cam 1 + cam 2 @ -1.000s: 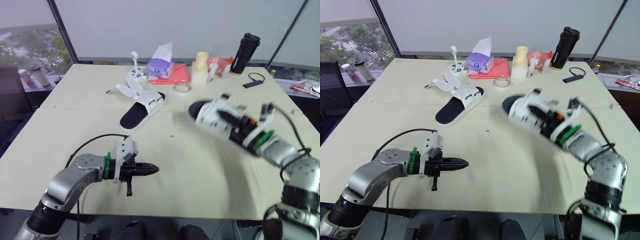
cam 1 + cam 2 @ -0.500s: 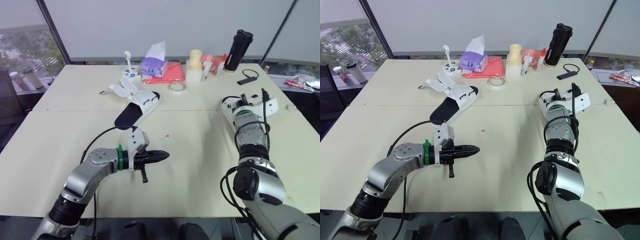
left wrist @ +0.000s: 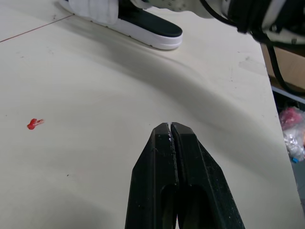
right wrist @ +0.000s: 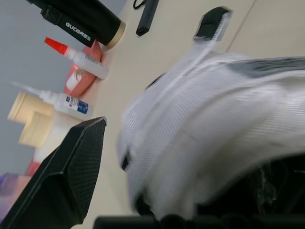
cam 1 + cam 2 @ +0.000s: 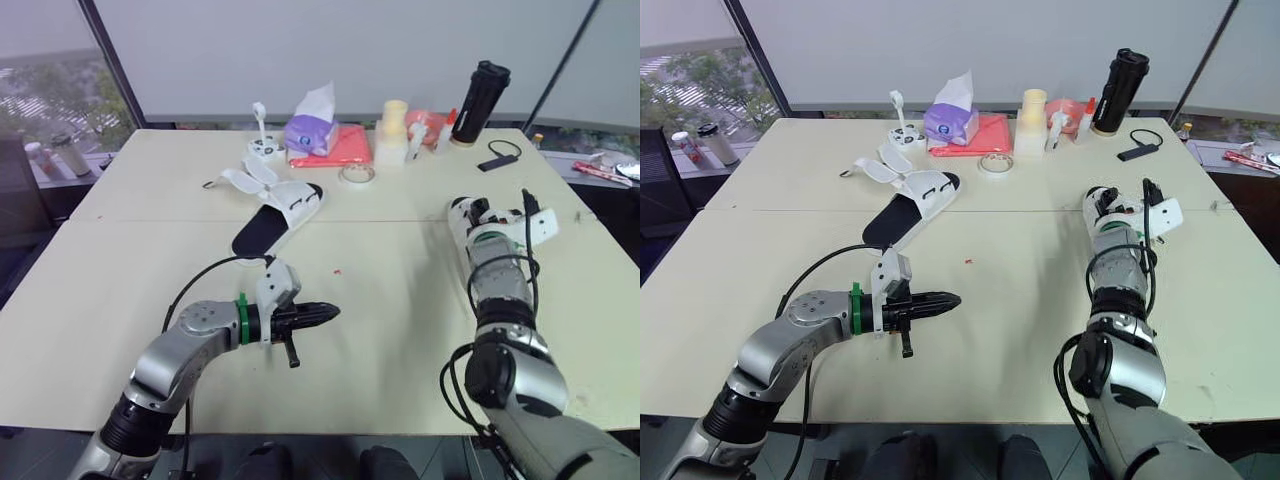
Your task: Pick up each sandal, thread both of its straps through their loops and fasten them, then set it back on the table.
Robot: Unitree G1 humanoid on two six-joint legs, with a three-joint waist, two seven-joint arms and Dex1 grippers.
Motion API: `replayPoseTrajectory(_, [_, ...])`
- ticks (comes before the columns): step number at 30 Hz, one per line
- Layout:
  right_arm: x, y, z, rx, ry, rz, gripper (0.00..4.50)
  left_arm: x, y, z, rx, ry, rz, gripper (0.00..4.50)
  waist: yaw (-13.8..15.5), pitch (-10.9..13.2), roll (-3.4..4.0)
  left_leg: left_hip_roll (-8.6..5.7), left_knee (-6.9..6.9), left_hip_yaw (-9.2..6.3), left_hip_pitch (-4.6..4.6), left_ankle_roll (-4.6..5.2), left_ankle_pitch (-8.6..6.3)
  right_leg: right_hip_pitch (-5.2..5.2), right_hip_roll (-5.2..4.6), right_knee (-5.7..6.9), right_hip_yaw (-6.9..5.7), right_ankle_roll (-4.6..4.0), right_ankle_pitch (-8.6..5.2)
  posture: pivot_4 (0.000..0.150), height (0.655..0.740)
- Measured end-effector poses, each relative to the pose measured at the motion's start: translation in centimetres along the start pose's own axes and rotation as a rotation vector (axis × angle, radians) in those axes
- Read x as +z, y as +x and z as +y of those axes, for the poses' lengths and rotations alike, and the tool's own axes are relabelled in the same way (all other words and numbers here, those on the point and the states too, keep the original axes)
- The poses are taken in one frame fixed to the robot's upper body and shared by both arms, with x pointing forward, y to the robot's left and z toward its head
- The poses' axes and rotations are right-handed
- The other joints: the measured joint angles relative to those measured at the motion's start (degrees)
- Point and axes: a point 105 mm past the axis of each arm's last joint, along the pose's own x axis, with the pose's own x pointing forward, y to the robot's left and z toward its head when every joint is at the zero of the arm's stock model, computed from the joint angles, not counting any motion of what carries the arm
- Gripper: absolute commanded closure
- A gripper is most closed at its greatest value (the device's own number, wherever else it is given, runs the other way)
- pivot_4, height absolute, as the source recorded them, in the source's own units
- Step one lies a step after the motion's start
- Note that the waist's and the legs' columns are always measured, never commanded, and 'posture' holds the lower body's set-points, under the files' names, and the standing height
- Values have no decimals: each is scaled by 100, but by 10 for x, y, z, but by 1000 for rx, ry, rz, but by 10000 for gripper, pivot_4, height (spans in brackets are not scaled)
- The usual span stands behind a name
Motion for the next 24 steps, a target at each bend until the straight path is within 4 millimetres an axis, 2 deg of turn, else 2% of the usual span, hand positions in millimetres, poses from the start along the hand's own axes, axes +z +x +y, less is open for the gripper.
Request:
replayPoseTrajectory(5, [4, -52, -21, 4, -78, 51, 1324, 2, -12, 17, 97, -12, -17, 45000, -7, -2, 3, 4, 2, -6, 2, 12, -7, -1, 1, 1, 0, 0, 0, 1500, 7400])
replayPoseTrajectory(6, [6, -69, -26, 13, -120, 66, 1324, 2, -14, 22, 129, -15, -26, 45000, 4, -3, 5, 3, 2, -7, 2, 26, -15, -2, 1, -1, 0, 0, 0, 1500, 7400])
replayPoseTrajectory(10, [3, -109, -17, 138, -295, 125, 1324, 3, -21, 38, 223, 3, -36, 45000, -14, -4, 8, 6, 5, -4, 9, 28, -16, -1, 8, 2, 3, 0, 0, 1500, 7400])
replayPoseTrajectory(13, [-4, -148, -1, 376, -504, 211, 1324, 8, -30, 60, 331, 58, -31, 45000, -1, -5, 3, 0, 6, -7, 10, 28, -16, 0, 20, 2, 3, 0, 0, 1500, 7400])
replayPoseTrajectory(16, [-21, -178, 16, 595, -563, 346, 0, 17, -47, 88, 431, 149, -9, 36071, -18, -6, -1, 9, 10, -8, 14, 28, -16, 2, 36, 2, 6, -1, 1, 1500, 7400])
replayPoseTrajectory(21, [-47, -202, 58, 896, -598, 456, 0, 35, -64, 131, 571, 407, 64, 10718, 4, -7, -6, 16, 16, -4, 16, 28, -16, 4, 52, 4, 4, -2, 2, 1500, 7400])
replayPoseTrajectory(24, [-57, -200, 77, 976, -615, 442, 0, 43, -68, 154, 653, 639, 137, 10718, 40, -8, -11, 15, 16, 2, 9, 28, -16, 2, 52, 0, 3, -2, 1, 1500, 7400])
